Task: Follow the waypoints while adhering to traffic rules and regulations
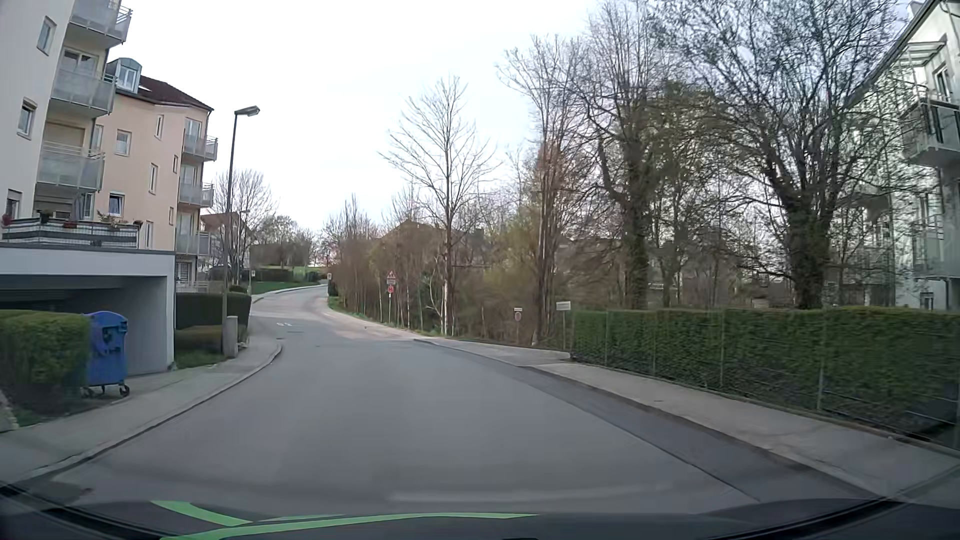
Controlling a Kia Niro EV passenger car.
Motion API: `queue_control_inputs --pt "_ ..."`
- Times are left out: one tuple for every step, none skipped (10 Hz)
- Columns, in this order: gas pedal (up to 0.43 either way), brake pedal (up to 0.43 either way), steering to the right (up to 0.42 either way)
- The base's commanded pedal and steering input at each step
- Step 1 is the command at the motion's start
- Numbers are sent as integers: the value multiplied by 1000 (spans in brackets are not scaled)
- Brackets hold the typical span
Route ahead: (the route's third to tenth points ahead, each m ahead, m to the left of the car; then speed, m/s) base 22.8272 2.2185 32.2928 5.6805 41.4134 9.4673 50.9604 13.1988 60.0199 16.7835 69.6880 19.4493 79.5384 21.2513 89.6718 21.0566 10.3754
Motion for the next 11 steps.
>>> queue_control_inputs --pt "260 0 -56" --pt "240 0 -58" --pt "228 0 -58" --pt "228 0 -59" --pt "228 0 -61" --pt "228 0 -61" --pt "228 0 -61" --pt "228 0 -62" --pt "220 0 -63" --pt "209 0 -65" --pt "197 0 -65"
